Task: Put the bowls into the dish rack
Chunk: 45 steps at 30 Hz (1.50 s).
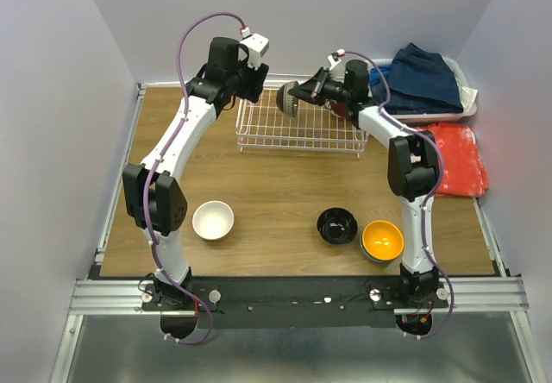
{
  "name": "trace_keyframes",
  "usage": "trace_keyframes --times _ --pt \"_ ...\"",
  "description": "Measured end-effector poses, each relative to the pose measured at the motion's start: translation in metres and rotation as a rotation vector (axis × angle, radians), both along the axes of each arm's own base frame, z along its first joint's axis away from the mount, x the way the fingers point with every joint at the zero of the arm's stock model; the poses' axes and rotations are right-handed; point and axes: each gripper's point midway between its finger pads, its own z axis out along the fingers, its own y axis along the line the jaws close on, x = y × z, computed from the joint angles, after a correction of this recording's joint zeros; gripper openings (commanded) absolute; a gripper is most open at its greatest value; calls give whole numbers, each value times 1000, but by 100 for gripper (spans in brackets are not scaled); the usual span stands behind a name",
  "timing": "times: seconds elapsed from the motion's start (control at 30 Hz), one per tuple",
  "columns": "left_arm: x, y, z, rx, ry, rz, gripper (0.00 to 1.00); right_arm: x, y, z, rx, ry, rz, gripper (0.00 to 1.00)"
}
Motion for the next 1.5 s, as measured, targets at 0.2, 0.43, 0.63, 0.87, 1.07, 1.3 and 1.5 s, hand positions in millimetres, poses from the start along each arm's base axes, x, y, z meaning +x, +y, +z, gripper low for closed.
trace_keyframes --times 0.2,0.43,0.63,0.87,1.07,1.3,1.5 --pt "-5 13 -13 39 13 46 68 -8 41 -23 14 37 69 1" --pt "-9 18 -29 66 50 61 68 -10 55 -36 26 44 96 1" --pt "-9 19 -29 69 49 67 68 -5 49 -40 32 60 86 1" --pt "-9 19 -29 69 50 67 68 0 36 -46 28 75 63 20" --pt "-8 18 -29 64 49 67 68 6 11 -53 -4 101 20 31" --pt "-5 14 -37 51 66 59 68 8 -21 -69 -60 146 -44 34" --pt "-2 7 -34 23 49 40 68 -9 -24 -77 -117 173 -43 37"
